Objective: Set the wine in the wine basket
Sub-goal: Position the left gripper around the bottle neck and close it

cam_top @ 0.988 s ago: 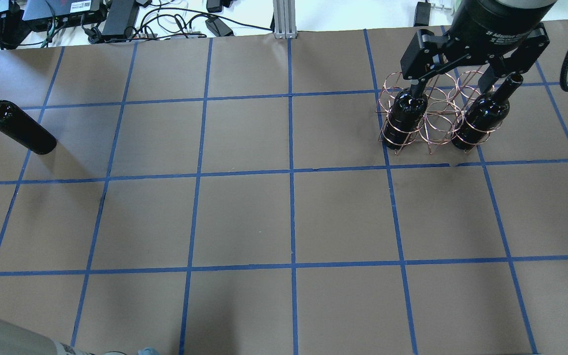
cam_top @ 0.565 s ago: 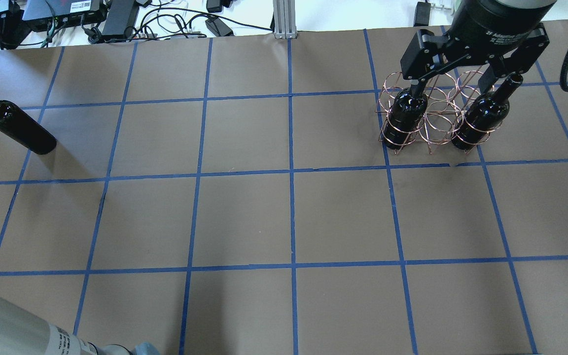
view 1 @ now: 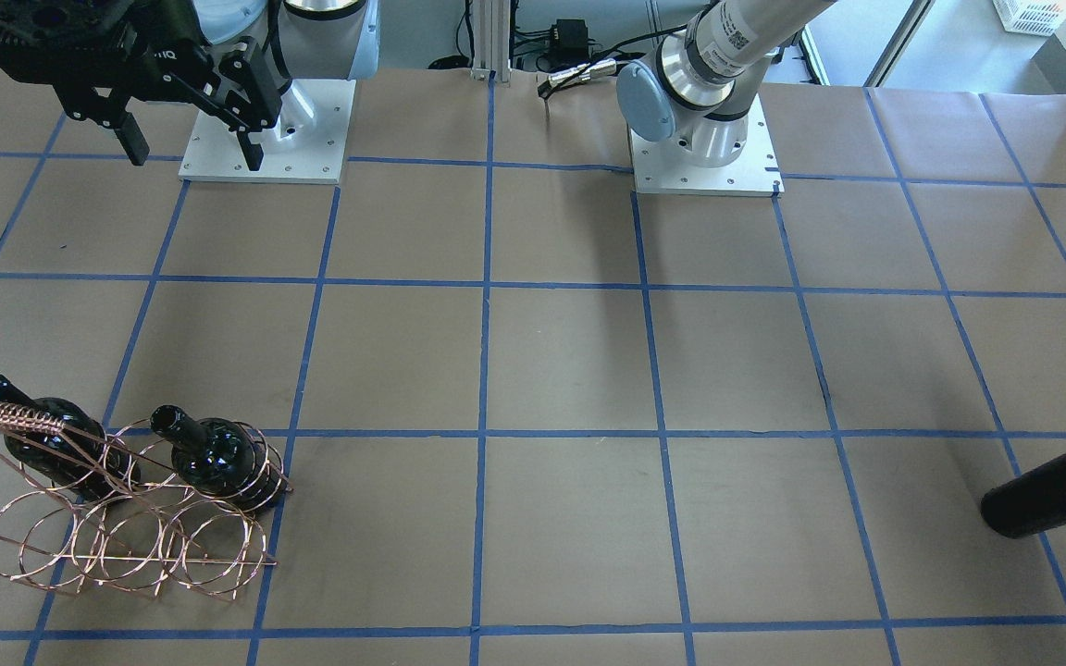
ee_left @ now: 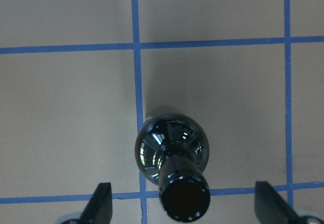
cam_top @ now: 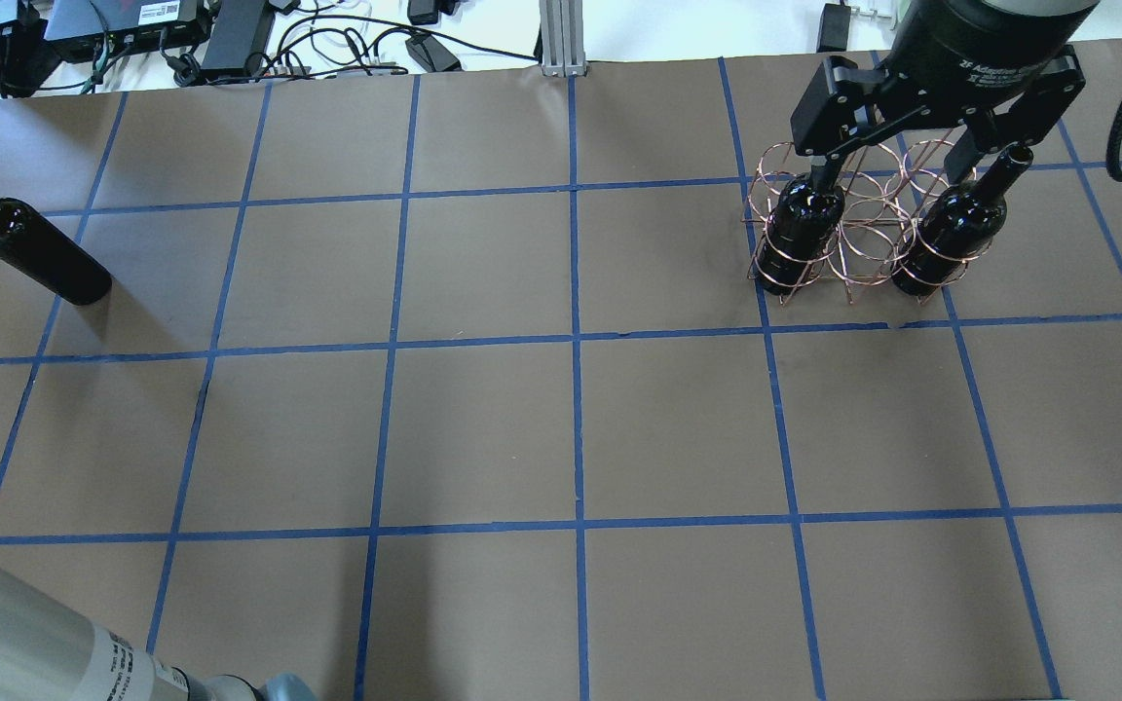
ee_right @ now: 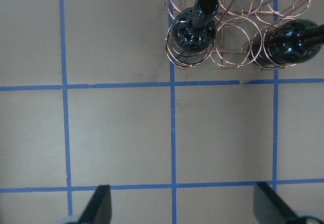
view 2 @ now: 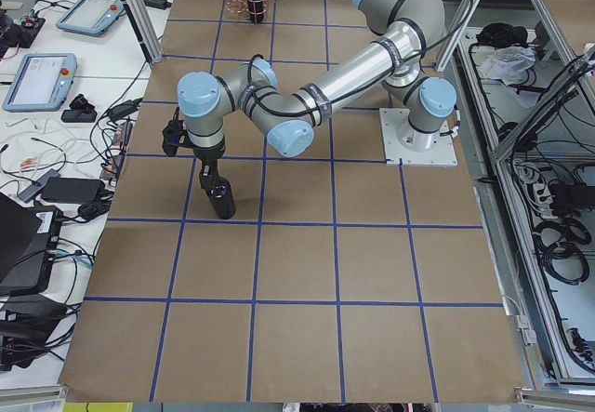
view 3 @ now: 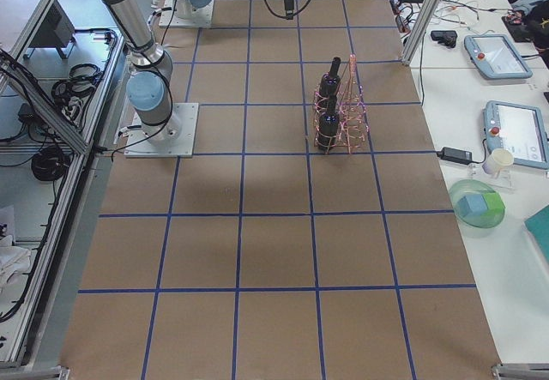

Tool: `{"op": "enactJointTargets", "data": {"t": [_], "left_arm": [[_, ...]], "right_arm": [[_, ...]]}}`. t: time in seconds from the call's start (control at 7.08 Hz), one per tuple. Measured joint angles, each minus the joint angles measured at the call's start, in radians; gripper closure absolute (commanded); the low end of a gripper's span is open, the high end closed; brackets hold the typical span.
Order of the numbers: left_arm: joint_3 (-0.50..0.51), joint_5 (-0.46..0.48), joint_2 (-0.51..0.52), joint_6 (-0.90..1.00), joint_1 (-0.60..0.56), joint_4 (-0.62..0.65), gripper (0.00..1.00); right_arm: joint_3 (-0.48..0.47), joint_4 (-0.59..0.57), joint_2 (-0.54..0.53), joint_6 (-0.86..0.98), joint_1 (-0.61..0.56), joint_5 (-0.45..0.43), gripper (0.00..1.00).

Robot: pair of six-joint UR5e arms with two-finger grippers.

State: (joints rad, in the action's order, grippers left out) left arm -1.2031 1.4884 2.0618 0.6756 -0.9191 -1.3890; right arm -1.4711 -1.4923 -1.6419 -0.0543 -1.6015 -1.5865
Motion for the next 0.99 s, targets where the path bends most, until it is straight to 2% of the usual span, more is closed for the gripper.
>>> {"op": "enactJointTargets", "data": {"t": [0.14,0.71,0.99], "left_arm": [[-0.009,0.006,0.001,-0.003,0.0,0.0,0.09],[-0.022,0.022,0.005,-0.013,-0.001,0.023,0.09],[-0.024,0.015,0.013,-0.027,-0.001,0.044,0.14]], "right_arm": [[0.0,0.0,0.0,-0.003,0.0,0.0,0.0],[0.0,0.003,0.001,-0.004,0.0,-0.003,0.0],[0.0,0.0,0.001,0.004,0.0,-0.003,0.0]]}}
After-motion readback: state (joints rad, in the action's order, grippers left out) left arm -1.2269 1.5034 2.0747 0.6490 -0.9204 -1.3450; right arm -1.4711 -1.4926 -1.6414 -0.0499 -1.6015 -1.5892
